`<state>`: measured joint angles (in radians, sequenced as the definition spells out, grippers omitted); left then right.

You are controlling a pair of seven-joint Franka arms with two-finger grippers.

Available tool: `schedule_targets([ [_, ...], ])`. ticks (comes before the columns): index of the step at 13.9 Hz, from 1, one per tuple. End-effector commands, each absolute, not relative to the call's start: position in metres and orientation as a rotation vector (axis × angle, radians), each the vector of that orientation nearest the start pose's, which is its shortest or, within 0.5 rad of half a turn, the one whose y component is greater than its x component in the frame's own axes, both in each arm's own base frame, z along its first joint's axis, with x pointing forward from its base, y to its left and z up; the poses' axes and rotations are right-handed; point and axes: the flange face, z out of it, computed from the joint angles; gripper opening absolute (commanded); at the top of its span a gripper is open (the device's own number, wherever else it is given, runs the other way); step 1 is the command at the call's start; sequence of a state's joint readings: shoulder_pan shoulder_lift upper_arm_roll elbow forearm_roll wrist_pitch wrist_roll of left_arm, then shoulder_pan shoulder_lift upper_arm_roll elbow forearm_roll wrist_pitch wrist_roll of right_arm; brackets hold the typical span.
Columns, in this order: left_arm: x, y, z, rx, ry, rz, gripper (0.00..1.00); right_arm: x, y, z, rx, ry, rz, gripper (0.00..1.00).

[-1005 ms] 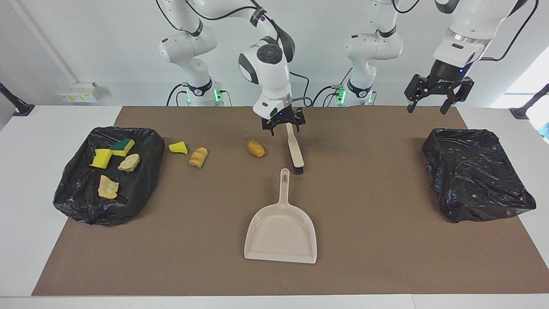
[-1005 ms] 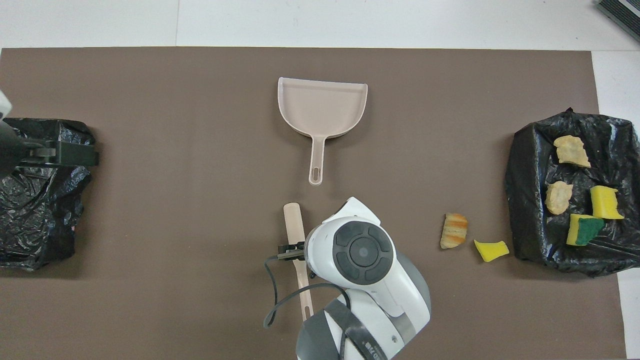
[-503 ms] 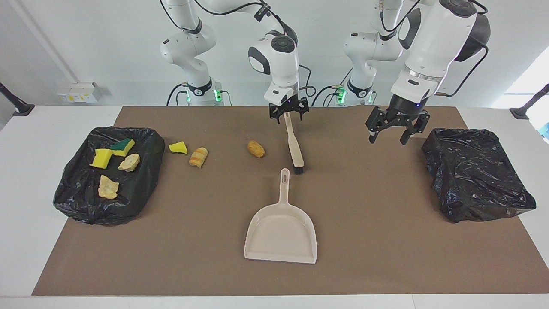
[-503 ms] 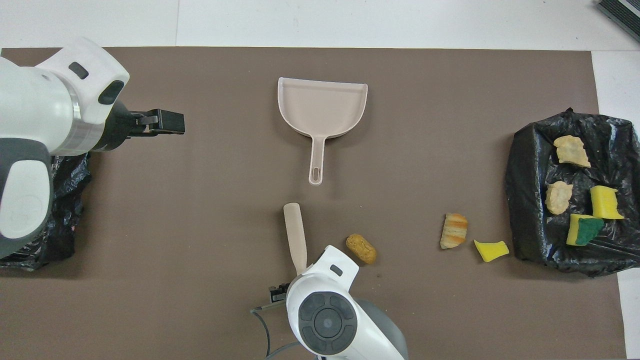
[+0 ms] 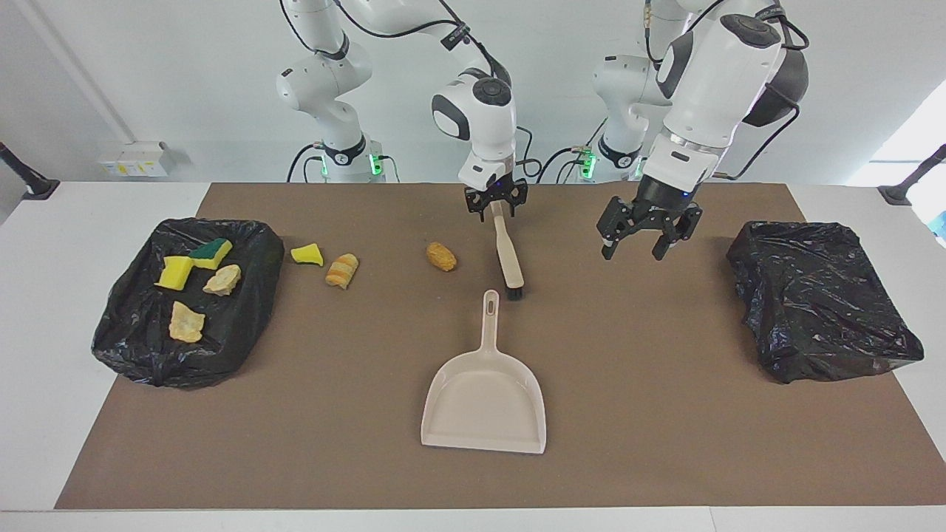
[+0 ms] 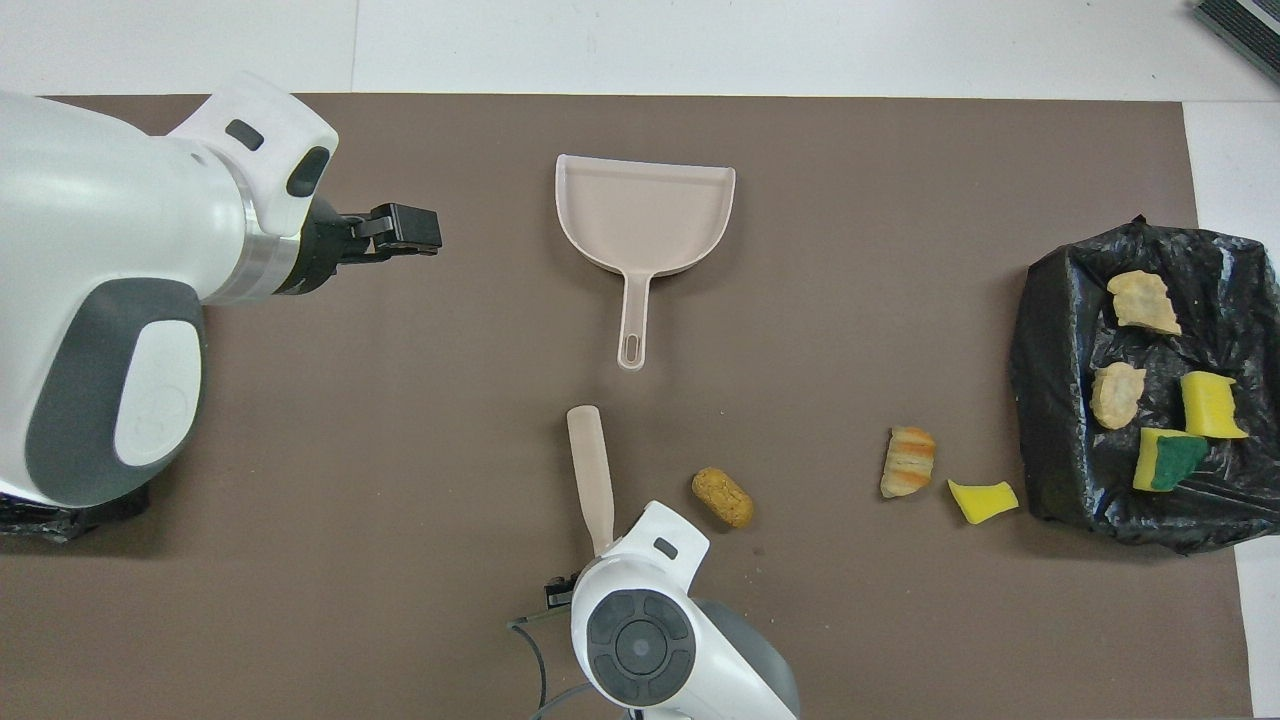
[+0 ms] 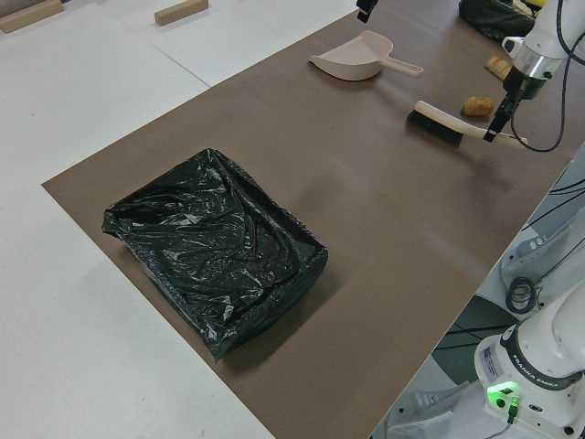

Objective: Sweep and dump trash in bin

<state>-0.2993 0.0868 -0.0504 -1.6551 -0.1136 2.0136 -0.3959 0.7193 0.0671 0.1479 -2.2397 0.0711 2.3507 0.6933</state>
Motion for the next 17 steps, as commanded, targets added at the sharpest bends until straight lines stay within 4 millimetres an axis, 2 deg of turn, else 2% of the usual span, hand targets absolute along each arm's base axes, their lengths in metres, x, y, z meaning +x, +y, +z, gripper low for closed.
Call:
schedule_targets([
  [1, 0.590, -0.244, 0.556, -3.340, -0.164, -0.360, 1.00, 0.337, 0.415, 0.337, -3.077, -0.166, 0.010, 0.69],
  [2, 0.592, -0.251, 0.548, -3.341, -0.154, -0.357, 1.00, 0.336, 0.414, 0.337, -3.077, -0.163, 0.015, 0.62],
  [3, 0.589, -0.262, 0.543, -3.347, -0.127, -0.352, 1.00, 0.336, 0.414, 0.337, -3.079, -0.161, 0.019, 0.49],
  [5, 0.590, -0.279, 0.518, -3.338, -0.090, -0.297, 1.00, 0.335, 0.414, 0.336, -3.090, -0.167, 0.038, 0.15],
  [6, 0.589, -0.300, 0.495, -3.332, -0.070, -0.270, 1.00, 0.336, 0.412, 0.335, -3.095, -0.180, 0.047, 0.00],
  [7, 0.592, -0.315, 0.477, -3.335, -0.099, -0.279, 1.00, 0.336, 0.413, 0.338, -3.104, -0.178, 0.064, 0.00],
  [9, 0.599, -0.319, 0.464, -3.342, -0.120, -0.312, 1.00, 0.341, 0.408, 0.352, -3.116, -0.137, 0.099, 0.00],
  [11, 0.601, -0.324, 0.445, -3.337, -0.116, -0.275, 1.00, 0.345, 0.396, 0.377, -3.111, -0.101, 0.084, 0.00],
  [12, 0.598, -0.337, 0.435, -3.343, -0.089, -0.285, 1.00, 0.348, 0.384, 0.388, -3.128, -0.064, 0.103, 0.00],
  [13, 0.599, -0.342, 0.433, -3.358, -0.089, -0.327, 1.00, 0.349, 0.372, 0.399, -3.144, -0.039, 0.125, 0.00],
  [15, 0.598, -0.348, 0.429, -3.362, -0.083, -0.332, 1.00, 0.358, 0.341, 0.421, -3.167, 0.031, 0.159, 0.00],
  [17, 0.601, -0.349, 0.413, -3.353, -0.083, -0.300, 1.00, 0.364, 0.318, 0.436, -3.179, 0.089, 0.182, 0.00],
])
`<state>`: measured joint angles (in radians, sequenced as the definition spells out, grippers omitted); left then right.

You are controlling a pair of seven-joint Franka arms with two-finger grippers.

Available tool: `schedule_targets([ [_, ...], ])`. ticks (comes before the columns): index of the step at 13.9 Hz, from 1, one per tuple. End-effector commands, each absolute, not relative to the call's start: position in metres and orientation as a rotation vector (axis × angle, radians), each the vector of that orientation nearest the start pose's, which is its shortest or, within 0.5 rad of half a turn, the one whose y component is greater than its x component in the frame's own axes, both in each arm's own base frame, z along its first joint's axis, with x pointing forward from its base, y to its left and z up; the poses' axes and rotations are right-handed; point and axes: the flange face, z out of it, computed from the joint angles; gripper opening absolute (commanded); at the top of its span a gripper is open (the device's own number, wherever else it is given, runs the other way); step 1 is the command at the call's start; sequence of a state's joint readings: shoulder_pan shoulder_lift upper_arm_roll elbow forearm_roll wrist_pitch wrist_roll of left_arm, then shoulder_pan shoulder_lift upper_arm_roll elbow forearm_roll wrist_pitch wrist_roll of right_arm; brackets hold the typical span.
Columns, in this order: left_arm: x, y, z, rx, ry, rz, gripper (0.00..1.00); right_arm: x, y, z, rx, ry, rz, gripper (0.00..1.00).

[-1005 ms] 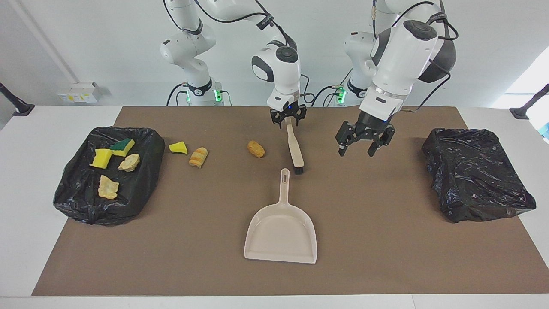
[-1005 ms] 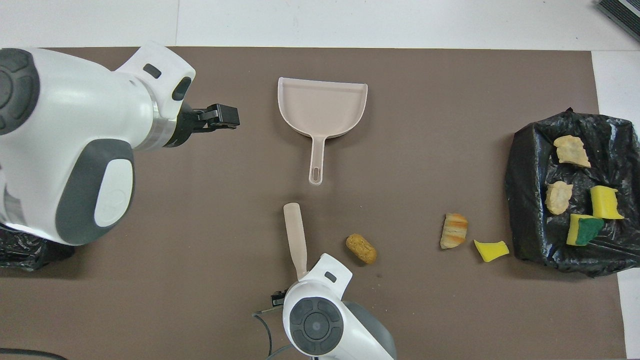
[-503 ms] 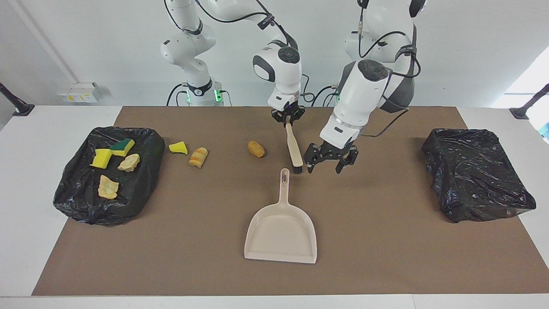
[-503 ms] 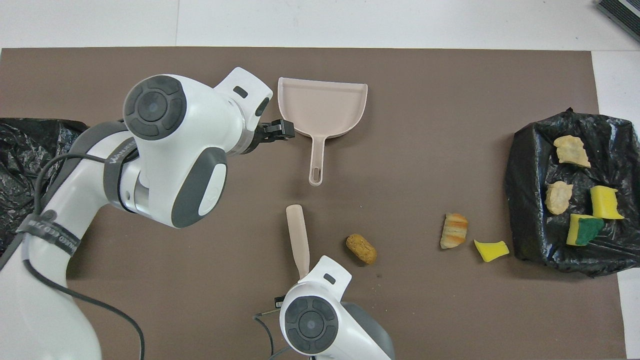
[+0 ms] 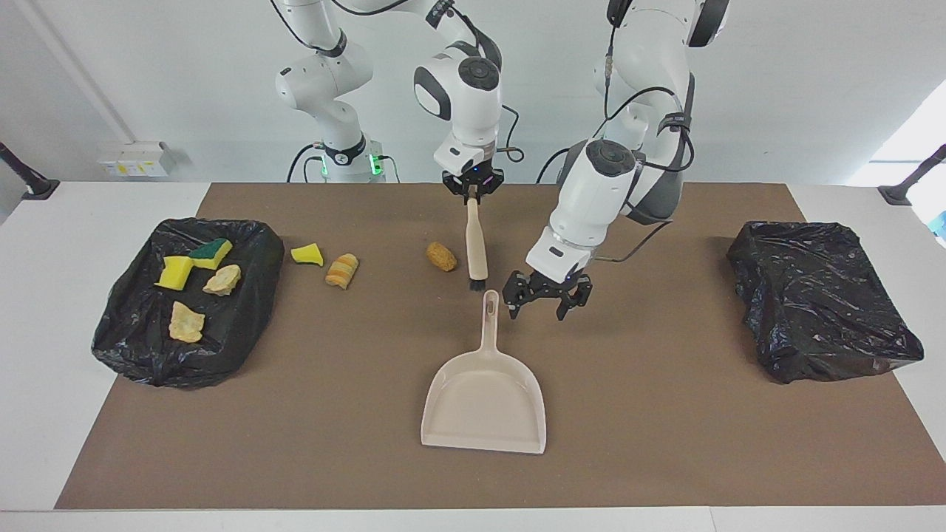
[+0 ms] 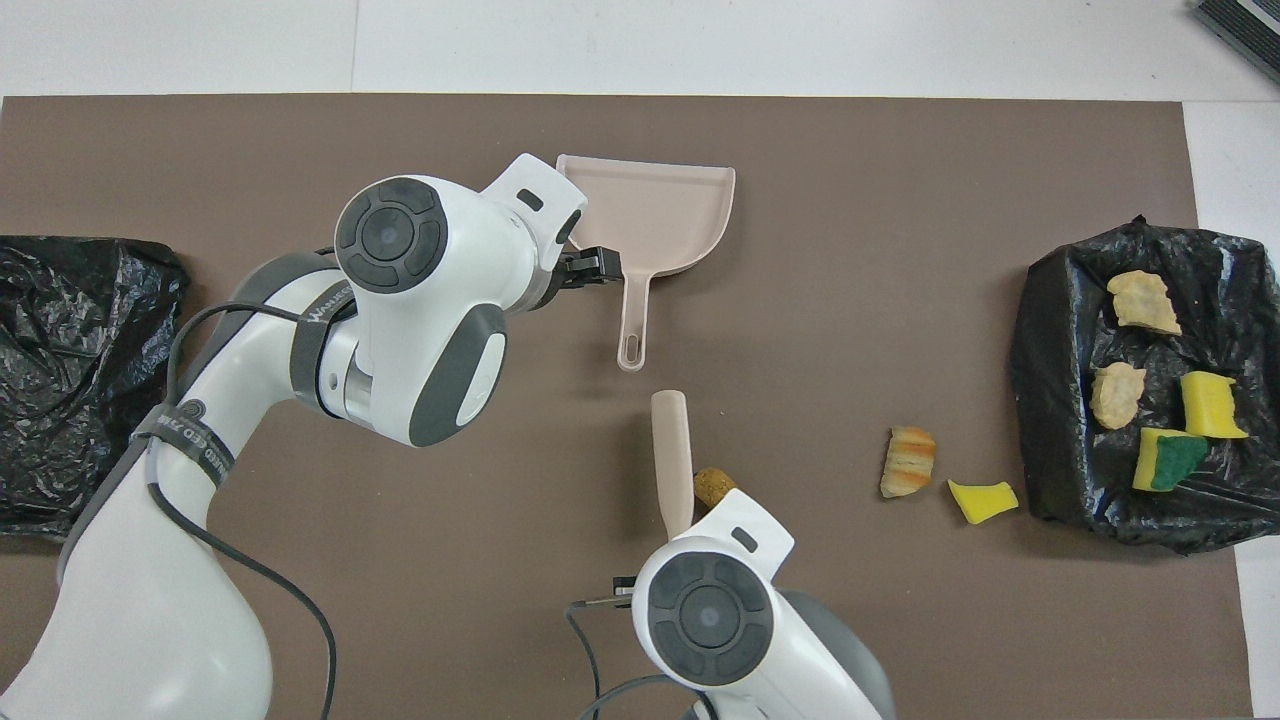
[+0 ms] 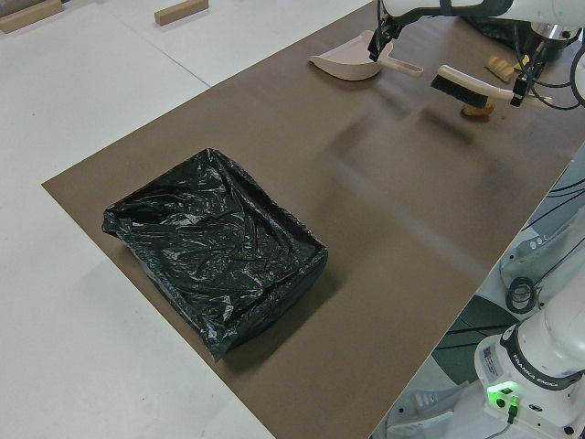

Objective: Sweep and dump trash in bin

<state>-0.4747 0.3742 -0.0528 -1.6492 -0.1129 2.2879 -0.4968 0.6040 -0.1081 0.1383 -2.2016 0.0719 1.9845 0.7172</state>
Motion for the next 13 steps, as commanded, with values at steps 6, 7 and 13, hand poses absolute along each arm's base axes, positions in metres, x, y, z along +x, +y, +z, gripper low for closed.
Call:
schedule_targets([
  [6, 0.587, -0.386, 0.377, -3.348, -0.051, -0.252, 1.00, 0.386, 0.240, 0.449, -3.331, 0.283, 0.250, 0.00],
  [7, 0.587, -0.386, 0.377, -3.348, -0.049, -0.254, 1.00, 0.389, 0.227, 0.447, -3.350, 0.346, 0.289, 0.00],
  [13, 0.591, -0.409, 0.359, -3.344, -0.006, -0.276, 1.00, 0.389, 0.153, 0.438, -3.383, 0.706, 0.550, 0.00],
])
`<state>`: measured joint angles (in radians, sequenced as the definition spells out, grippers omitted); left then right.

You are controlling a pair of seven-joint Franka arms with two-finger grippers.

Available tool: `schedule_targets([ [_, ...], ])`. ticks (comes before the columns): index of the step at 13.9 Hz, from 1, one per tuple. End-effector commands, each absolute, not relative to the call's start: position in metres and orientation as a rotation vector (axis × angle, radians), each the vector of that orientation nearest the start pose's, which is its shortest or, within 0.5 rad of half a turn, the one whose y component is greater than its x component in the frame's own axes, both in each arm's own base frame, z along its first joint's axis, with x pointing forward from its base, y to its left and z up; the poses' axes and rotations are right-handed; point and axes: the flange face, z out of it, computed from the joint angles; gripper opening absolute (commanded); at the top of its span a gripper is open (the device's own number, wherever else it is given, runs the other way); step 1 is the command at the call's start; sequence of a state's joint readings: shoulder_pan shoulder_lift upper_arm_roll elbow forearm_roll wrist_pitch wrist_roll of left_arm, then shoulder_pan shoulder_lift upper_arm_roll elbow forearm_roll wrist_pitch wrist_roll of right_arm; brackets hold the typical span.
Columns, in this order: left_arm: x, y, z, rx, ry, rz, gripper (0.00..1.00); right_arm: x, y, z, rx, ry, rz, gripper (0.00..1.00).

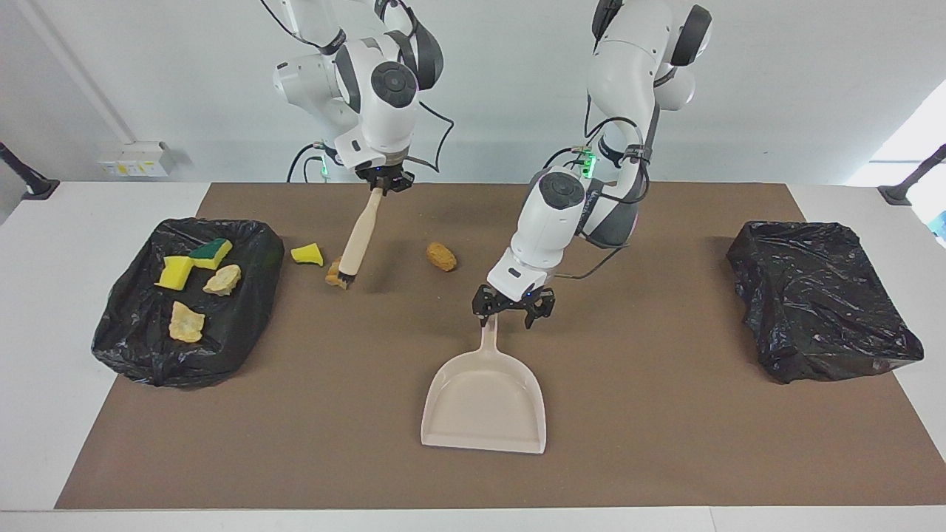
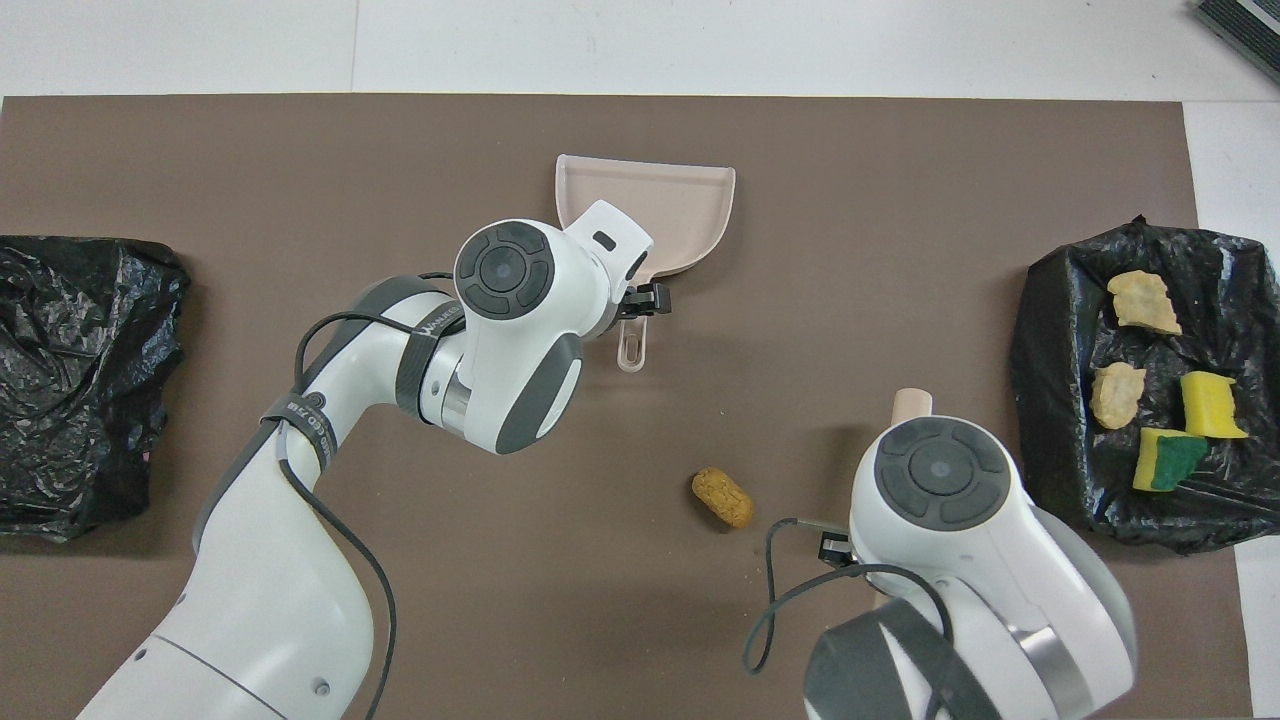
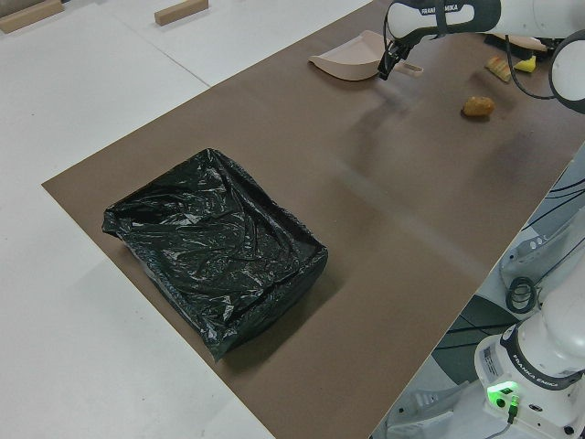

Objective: Sweep and dump trash in bin
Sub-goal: 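Sweep the remaining bread and sponge pieces toward the dustpan with the right gripper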

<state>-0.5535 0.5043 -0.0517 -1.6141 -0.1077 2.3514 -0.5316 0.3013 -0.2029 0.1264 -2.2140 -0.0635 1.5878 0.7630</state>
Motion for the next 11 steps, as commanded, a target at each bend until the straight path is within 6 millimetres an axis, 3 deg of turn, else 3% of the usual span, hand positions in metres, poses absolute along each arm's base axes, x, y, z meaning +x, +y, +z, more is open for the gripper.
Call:
schedule_targets([
  [1, 0.591, -0.409, 0.358, -3.336, 0.005, -0.281, 1.00, 0.385, 0.141, 0.435, -3.380, 0.772, 0.597, 0.00],
  [2, 0.591, -0.409, 0.359, -3.333, 0.005, -0.281, 1.00, 0.378, 0.128, 0.431, -3.369, 0.846, 0.618, 0.00],
  [3, 0.591, -0.410, 0.360, -3.335, -0.033, -0.274, 0.86, 0.370, 0.117, 0.425, -3.336, 0.927, 0.661, 0.00],
  [4, 0.590, -0.410, 0.360, -3.336, -0.081, -0.267, 0.66, 0.364, 0.100, 0.419, -3.289, 0.995, 0.720, 0.00],
  [8, 0.588, -0.413, 0.362, -3.335, -0.076, -0.264, 0.66, 0.329, 0.072, 0.403, -3.212, 1.078, 0.773, 0.00],
  [11, 0.584, -0.414, 0.362, -3.322, -0.067, -0.228, 0.66, 0.325, 0.070, 0.391, -3.171, 0.986, 0.737, 0.00],
])
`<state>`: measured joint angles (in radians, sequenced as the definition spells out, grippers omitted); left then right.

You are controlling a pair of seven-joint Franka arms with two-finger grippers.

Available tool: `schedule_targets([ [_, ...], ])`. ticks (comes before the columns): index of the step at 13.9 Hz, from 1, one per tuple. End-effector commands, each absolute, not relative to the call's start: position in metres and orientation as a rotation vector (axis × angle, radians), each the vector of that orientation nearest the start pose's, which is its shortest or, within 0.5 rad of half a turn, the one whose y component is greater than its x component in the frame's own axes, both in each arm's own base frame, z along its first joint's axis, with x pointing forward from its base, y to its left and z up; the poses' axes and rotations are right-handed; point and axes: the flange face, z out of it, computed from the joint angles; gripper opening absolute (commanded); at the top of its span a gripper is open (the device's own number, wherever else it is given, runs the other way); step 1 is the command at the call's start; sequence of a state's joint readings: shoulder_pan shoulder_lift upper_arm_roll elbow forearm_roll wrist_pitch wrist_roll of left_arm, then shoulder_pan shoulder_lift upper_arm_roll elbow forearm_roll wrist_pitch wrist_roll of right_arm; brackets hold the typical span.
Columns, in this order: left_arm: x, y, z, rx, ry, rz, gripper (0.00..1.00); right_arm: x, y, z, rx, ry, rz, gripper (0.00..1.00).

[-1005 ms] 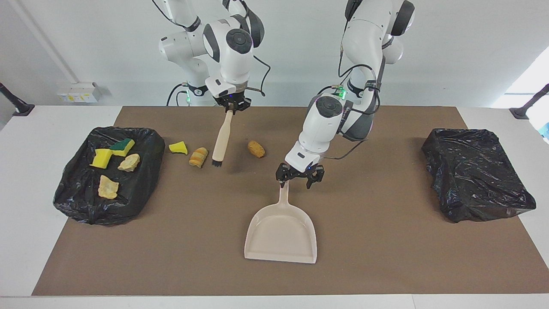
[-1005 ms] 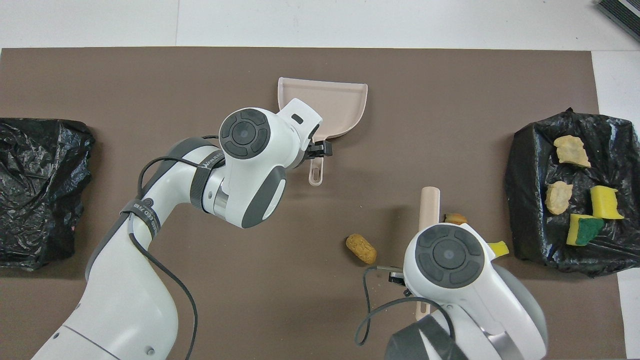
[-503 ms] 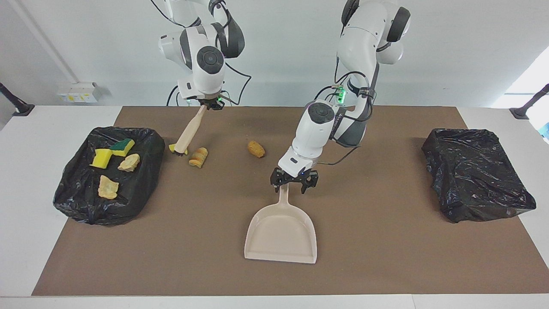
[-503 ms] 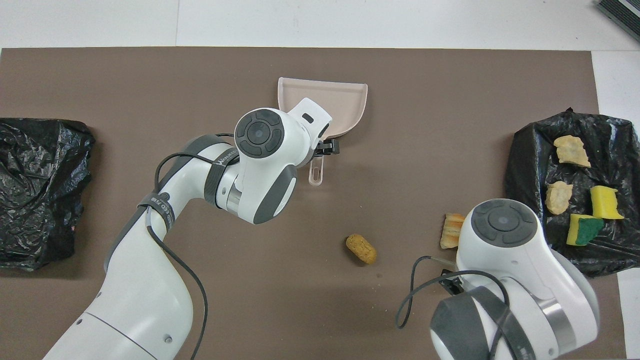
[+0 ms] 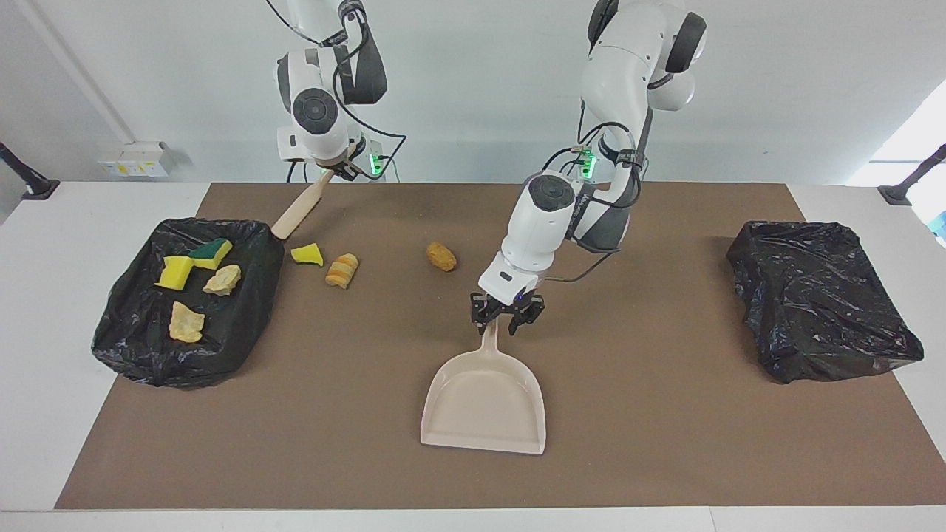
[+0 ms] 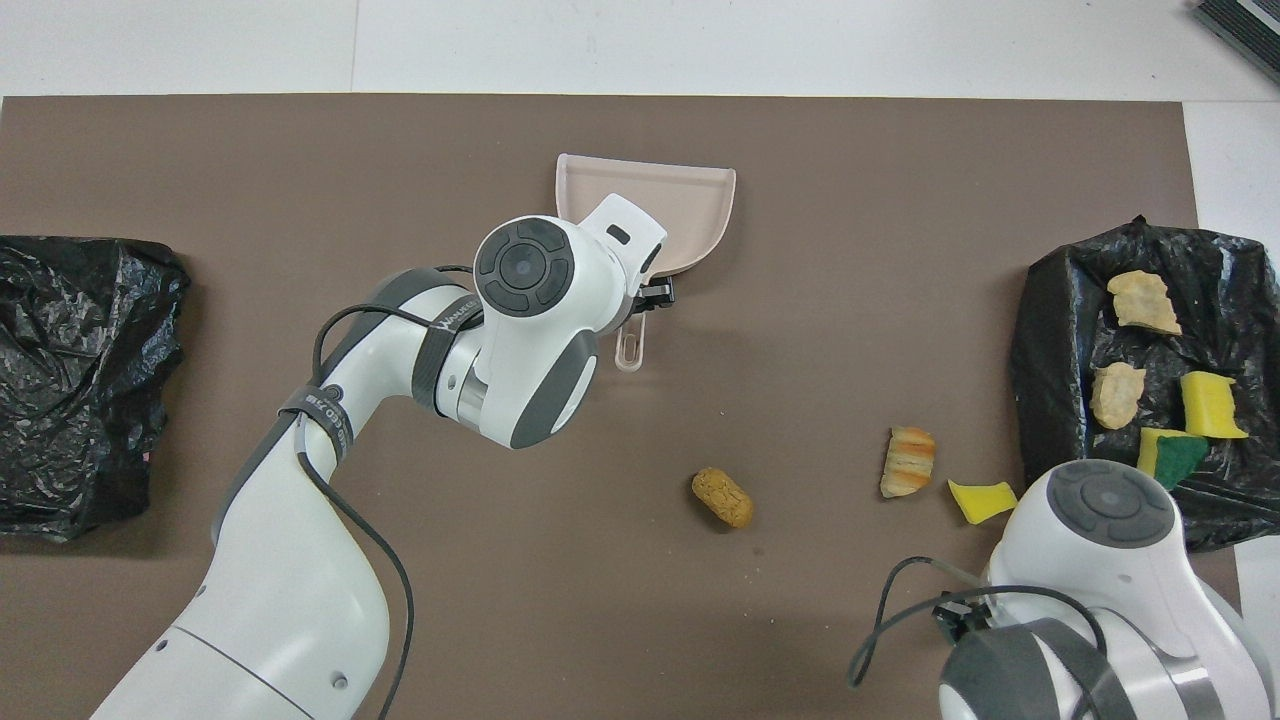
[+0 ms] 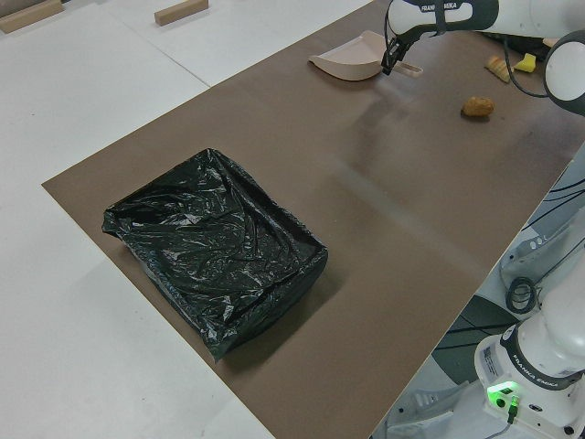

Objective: Sweep and dump trash in bin
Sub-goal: 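Sweep the remaining bread and sponge pieces toward the dustpan with the right gripper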

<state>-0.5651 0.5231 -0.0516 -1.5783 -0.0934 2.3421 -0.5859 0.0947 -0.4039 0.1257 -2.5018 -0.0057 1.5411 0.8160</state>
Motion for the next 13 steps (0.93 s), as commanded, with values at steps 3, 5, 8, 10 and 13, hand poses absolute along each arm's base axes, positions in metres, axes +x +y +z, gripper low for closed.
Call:
schedule_targets([
  [3, 0.583, -0.414, 0.372, -3.327, -0.060, -0.241, 0.80, 0.328, 0.073, 0.378, -3.182, 0.887, 0.664, 0.00],
  [5, 0.584, -0.412, 0.371, -3.326, -0.056, -0.240, 0.68, 0.337, 0.070, 0.374, -3.190, 0.730, 0.619, 0.00],
  [8, 0.575, -0.420, 0.362, -3.322, -0.032, -0.211, 0.57, 0.352, 0.081, 0.372, -3.185, 0.617, 0.507, 0.00],
  [10, 0.575, -0.421, 0.364, -3.331, -0.056, -0.206, 0.00, 0.363, 0.104, 0.362, -3.140, 0.527, 0.491, 0.00],
  [13, 0.577, -0.419, 0.366, -3.321, -0.047, -0.218, 0.00, 0.391, 0.133, 0.362, -3.104, 0.487, 0.451, 0.00],
])
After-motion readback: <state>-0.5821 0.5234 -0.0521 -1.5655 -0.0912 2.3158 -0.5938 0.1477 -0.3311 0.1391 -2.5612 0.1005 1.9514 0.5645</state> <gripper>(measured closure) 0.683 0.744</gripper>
